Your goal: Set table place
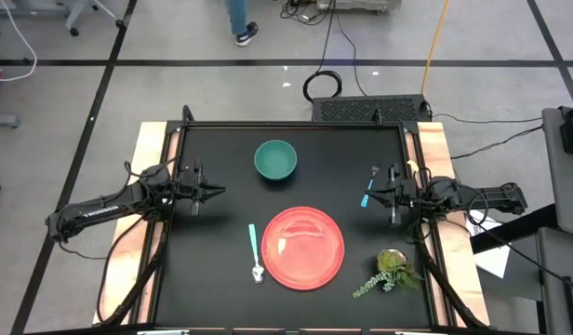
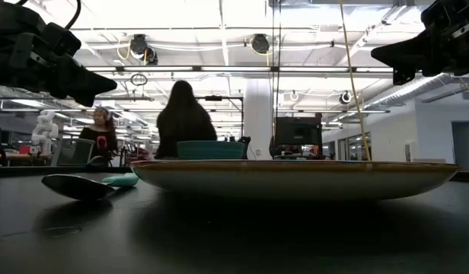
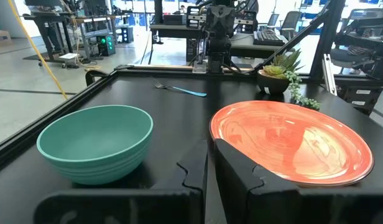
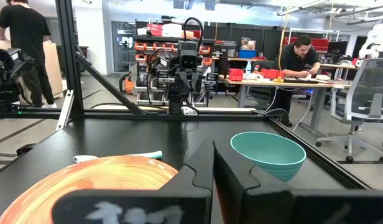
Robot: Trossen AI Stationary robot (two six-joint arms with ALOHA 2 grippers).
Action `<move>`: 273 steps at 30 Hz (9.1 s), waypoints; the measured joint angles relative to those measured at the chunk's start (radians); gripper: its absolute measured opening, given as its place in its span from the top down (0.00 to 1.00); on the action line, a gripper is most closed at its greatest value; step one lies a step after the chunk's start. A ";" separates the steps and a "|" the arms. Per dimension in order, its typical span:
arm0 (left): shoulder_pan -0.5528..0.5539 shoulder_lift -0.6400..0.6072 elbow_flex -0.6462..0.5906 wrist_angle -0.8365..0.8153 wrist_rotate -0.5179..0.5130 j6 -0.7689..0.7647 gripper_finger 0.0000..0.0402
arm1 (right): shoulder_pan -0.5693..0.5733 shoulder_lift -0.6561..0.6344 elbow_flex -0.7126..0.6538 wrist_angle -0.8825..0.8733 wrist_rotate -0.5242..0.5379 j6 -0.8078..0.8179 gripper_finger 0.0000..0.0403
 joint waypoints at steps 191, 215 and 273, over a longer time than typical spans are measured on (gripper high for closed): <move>0.286 1.699 1.567 -0.871 -0.087 0.313 0.91 | 0.000 0.010 -0.099 0.214 0.263 -0.120 1.00; 0.237 1.699 1.541 -0.889 -0.133 0.284 0.91 | 0.000 0.010 -0.099 0.216 0.263 -0.110 1.00; 0.232 1.793 1.482 -0.769 -0.332 0.333 0.32 | -0.001 0.010 -0.099 0.217 0.263 -0.109 1.00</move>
